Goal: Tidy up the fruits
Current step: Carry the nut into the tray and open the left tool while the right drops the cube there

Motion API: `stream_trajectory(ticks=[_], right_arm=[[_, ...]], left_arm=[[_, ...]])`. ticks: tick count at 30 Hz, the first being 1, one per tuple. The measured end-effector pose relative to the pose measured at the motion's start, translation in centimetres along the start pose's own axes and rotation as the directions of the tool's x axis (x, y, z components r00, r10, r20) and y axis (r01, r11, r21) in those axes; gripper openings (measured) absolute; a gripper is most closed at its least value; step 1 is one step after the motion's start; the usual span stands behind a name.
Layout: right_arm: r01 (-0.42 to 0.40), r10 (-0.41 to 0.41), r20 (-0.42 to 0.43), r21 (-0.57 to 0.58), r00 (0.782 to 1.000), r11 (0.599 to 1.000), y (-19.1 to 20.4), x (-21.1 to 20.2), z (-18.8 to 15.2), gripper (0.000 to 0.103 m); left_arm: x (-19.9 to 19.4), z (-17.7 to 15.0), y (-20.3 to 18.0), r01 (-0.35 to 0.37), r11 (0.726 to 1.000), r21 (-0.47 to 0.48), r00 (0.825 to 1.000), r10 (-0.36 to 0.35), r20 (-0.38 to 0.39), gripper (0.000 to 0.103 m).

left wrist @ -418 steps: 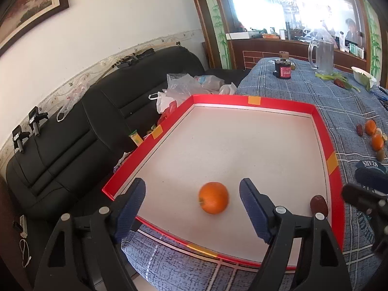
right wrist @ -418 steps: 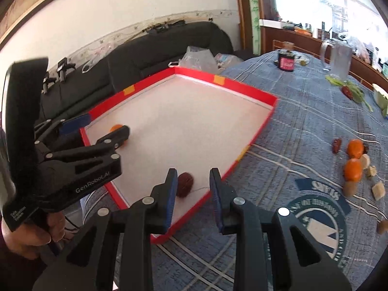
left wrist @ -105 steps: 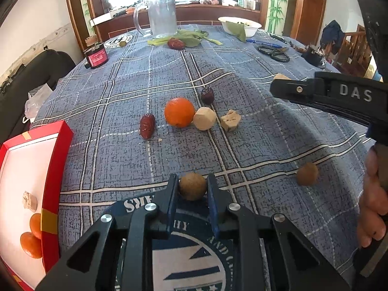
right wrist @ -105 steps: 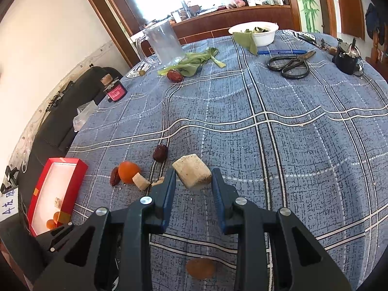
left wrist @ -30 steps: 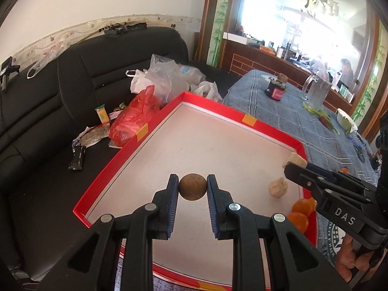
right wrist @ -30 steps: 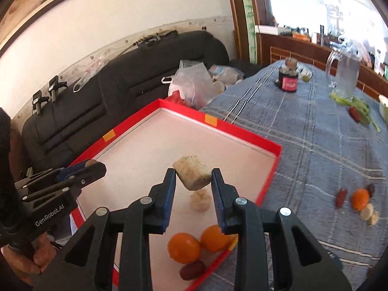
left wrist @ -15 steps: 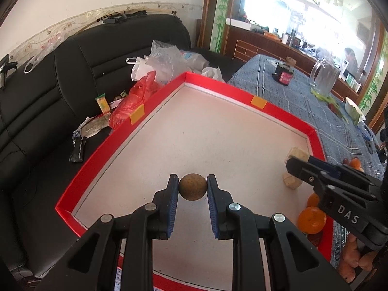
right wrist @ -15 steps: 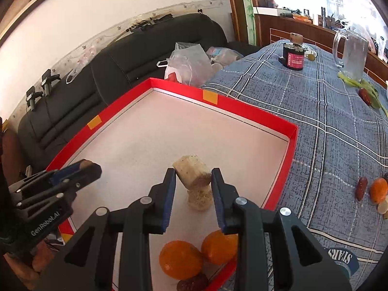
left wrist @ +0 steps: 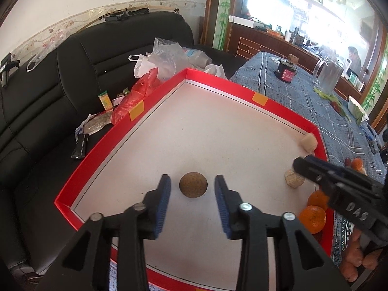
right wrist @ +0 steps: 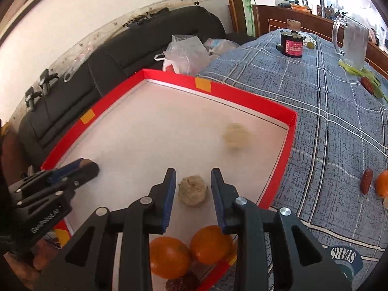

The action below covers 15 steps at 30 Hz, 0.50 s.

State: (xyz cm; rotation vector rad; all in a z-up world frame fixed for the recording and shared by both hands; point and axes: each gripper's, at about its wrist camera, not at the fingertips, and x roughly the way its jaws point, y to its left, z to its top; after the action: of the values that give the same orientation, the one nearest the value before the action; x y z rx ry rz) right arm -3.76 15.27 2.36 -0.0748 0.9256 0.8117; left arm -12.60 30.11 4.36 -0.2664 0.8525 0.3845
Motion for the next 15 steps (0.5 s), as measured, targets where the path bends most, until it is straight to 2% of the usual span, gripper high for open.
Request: stream_trajectory(ticks=[4, 8, 15], right_arm=[[-0.018, 0.018, 0.064, 0.002, 0.998, 1.000, -0.1, -1.7, 0.1, 0.032], [-0.024, 0.022, 0.117, 0.017, 0.993, 1.000, -0.8, -3.5, 0.1, 0.032], [-0.005, -0.011, 0.184, 0.088, 0.983, 0.996, -4.6, -6.9, -1.0, 0.032]], left_arm=[[-0.8, 0.1, -0.1, -0.005, 1.000, -0.005, 1.000, 0.005, 0.018, 0.044], [-1.8, 0.2, -0.7, -0.008, 1.000, 0.003, 0.999, 0.008, 0.038, 0.054], [-2.9, -0.2, -3.0, 0.006, 0.999, 0.043, 0.999, -0.008, 0.043, 0.062]])
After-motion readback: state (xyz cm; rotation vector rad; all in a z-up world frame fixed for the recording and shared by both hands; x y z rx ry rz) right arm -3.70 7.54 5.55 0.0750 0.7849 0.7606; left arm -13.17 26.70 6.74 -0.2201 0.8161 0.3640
